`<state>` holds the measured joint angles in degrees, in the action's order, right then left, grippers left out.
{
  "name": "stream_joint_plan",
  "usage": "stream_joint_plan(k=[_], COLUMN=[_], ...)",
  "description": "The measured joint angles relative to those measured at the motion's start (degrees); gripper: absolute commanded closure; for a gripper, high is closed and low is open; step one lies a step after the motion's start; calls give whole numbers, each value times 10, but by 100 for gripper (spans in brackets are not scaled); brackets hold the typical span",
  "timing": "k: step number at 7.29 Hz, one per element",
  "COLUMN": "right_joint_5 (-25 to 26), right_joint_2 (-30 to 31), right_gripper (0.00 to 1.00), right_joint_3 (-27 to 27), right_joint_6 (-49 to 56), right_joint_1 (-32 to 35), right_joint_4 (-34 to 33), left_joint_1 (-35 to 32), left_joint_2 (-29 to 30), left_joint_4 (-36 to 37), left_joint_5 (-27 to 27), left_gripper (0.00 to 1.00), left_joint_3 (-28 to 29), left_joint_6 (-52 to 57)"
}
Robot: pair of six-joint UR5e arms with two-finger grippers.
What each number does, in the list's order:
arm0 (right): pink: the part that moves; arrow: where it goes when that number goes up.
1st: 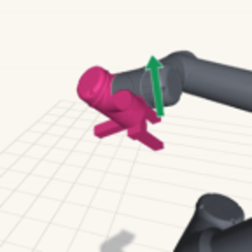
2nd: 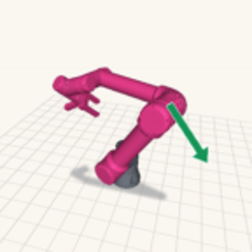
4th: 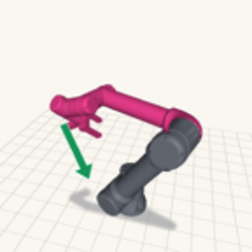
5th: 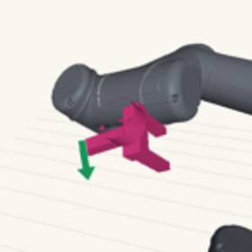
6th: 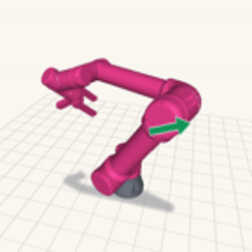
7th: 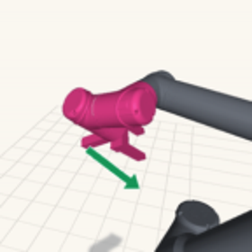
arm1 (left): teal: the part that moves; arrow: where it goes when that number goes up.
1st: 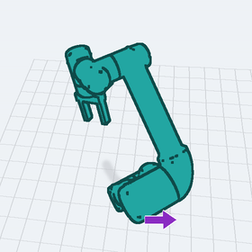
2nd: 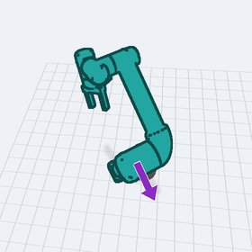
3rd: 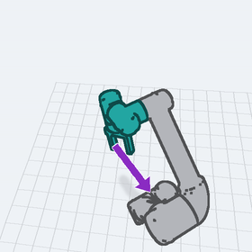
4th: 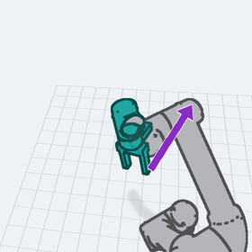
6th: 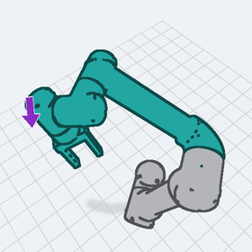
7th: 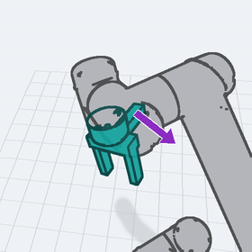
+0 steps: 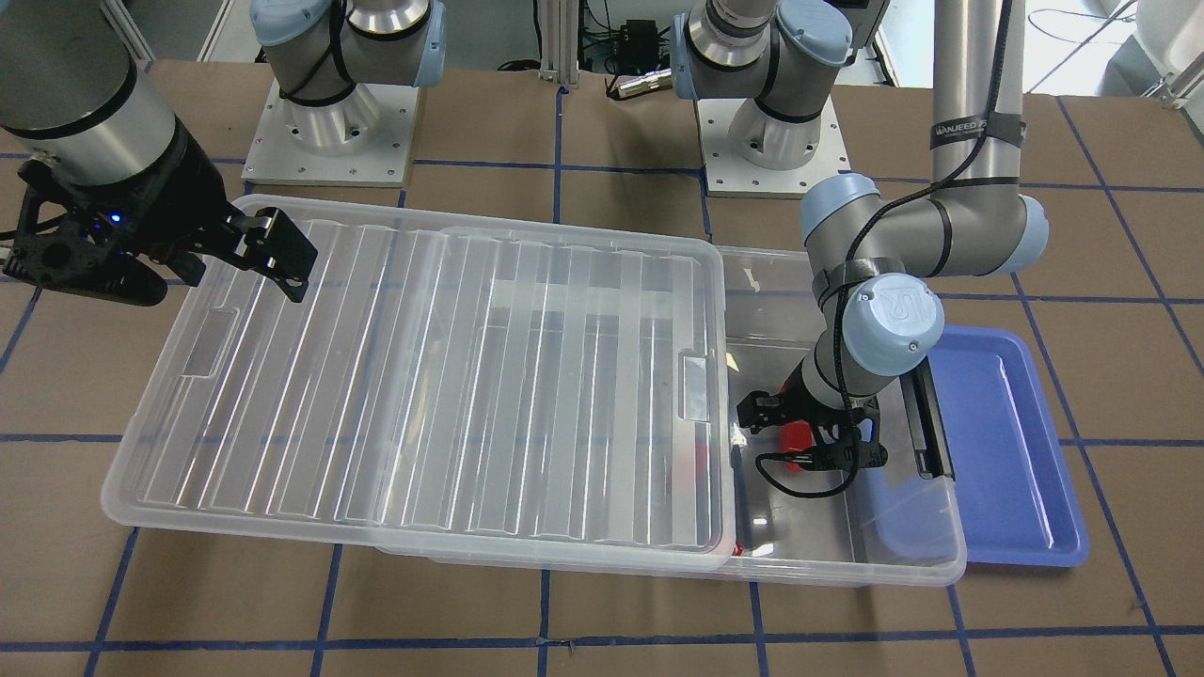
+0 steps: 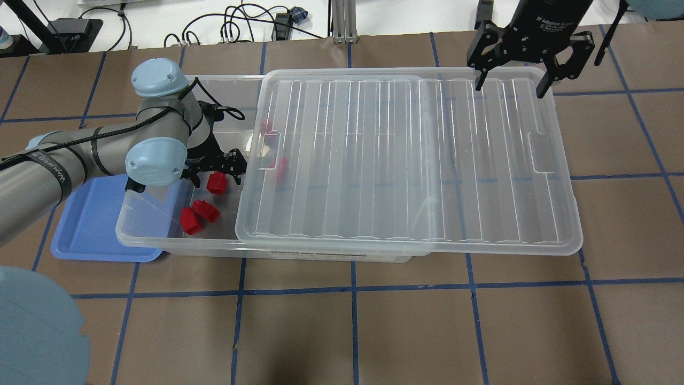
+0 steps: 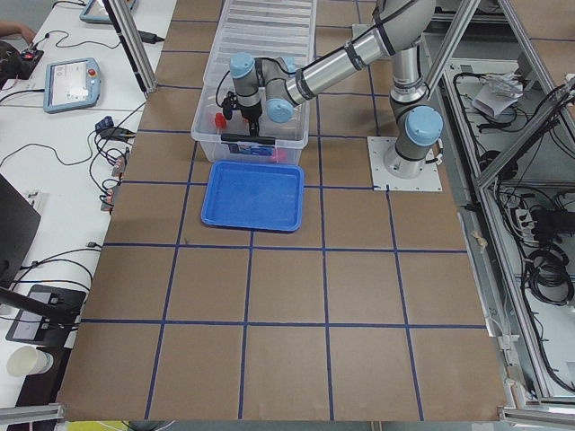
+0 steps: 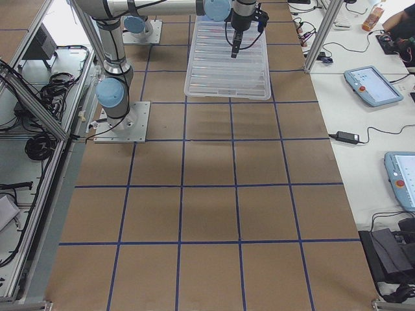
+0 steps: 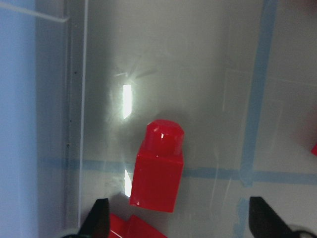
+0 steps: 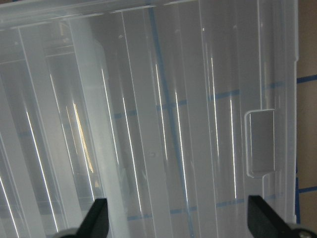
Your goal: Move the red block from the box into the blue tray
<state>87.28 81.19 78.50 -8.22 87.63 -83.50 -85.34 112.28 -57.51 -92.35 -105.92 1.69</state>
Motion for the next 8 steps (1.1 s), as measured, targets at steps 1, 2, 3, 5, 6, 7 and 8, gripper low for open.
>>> stream_joint_plan(k=[1, 2, 3, 5, 6, 7, 8], right_joint_5=[0, 0, 0, 2, 3, 3, 4], right_joint_2=[0, 0, 0, 0, -1, -2, -1], right_gripper=[0, 0, 0, 0, 0, 0, 0], right_joint_3=[0, 0, 0, 0, 0, 0, 0], right_joint_6=[1, 0, 0, -1, -1, -1, -1], right_joint_1=[0, 0, 0, 0, 0, 0, 0], right_joint_4=[0, 0, 0, 0, -2, -5, -7], left_joint_1=[0, 0, 0, 0, 0, 0, 0], left_joint_2=[2, 3, 3, 5, 6, 6, 6], left_joint_4=[6, 8, 11, 27, 33, 35, 36], left_joint_5=[0, 0, 0, 0, -1, -5, -7], left_gripper=[17, 25, 25, 20, 20, 24, 35], left_joint_3=[-3, -4, -8, -16, -17, -18, -18], left_joint_6=[8, 12, 13, 20, 27, 29, 30])
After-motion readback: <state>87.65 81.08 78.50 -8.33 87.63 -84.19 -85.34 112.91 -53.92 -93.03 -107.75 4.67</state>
